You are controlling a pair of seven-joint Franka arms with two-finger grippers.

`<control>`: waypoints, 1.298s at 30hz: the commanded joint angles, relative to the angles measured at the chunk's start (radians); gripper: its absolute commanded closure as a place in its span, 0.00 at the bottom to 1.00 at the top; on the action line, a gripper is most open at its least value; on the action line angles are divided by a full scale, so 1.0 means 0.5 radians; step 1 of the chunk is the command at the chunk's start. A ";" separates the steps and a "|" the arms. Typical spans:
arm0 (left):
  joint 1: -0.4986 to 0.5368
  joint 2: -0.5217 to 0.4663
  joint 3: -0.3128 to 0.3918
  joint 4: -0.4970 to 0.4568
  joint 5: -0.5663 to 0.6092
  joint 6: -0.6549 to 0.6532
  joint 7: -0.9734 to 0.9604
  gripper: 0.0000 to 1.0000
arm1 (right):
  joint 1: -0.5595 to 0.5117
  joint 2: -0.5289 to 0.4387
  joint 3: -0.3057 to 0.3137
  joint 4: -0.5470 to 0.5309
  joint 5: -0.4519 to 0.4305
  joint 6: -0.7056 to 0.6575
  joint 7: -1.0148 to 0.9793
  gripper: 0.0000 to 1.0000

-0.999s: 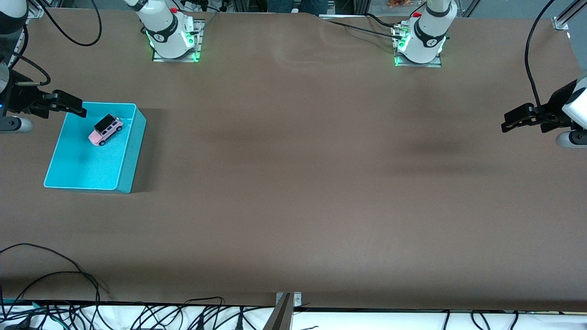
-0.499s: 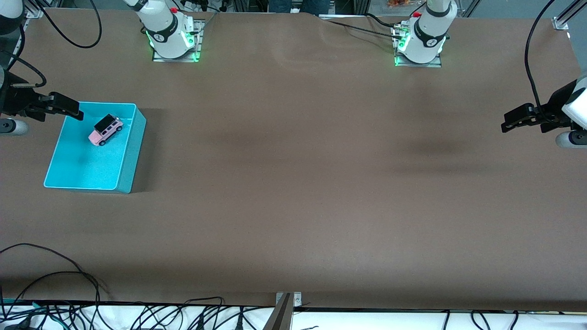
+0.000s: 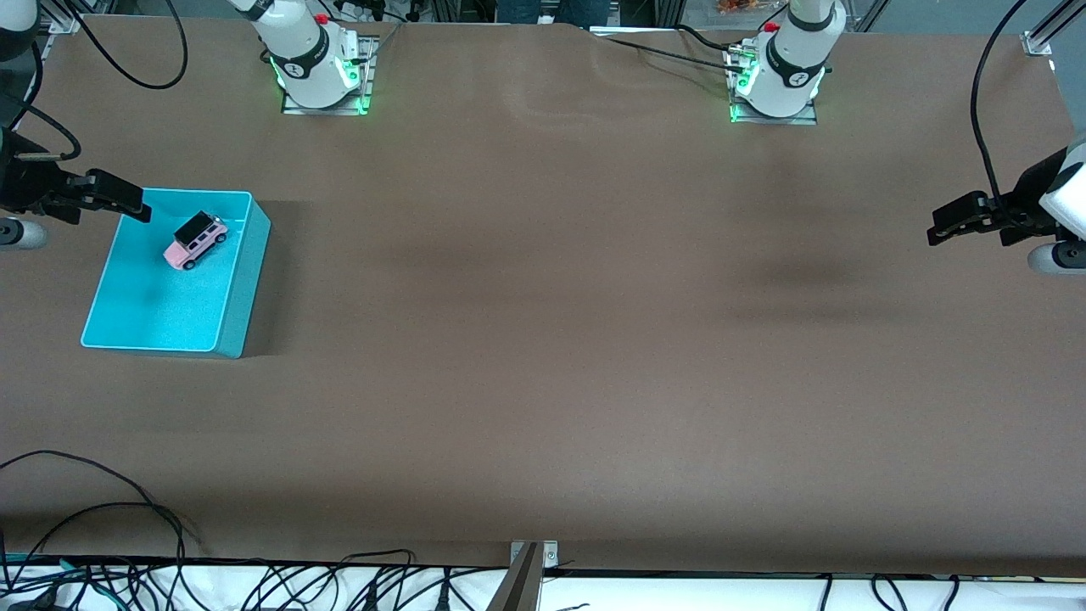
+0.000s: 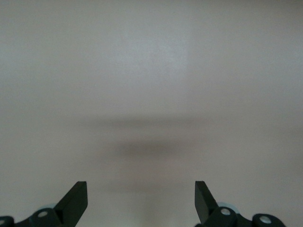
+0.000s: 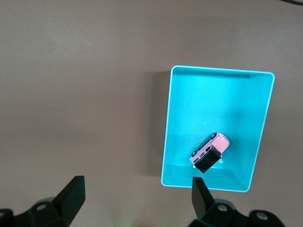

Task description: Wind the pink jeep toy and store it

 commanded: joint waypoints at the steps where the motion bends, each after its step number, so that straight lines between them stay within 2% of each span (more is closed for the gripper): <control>1: 0.008 -0.020 0.004 -0.033 -0.033 0.033 0.037 0.00 | -0.008 0.005 -0.006 0.095 -0.002 -0.093 -0.010 0.00; 9: 0.004 -0.020 0.001 -0.033 -0.033 0.036 0.037 0.00 | -0.014 0.002 -0.009 0.122 -0.057 -0.170 -0.023 0.00; 29: 0.004 -0.017 0.004 -0.036 -0.033 0.061 0.037 0.00 | -0.001 0.002 0.007 0.122 -0.085 -0.179 -0.019 0.00; 39: 0.004 -0.011 0.001 -0.033 -0.030 0.070 0.037 0.00 | 0.041 -0.029 0.007 0.098 -0.165 -0.161 -0.023 0.00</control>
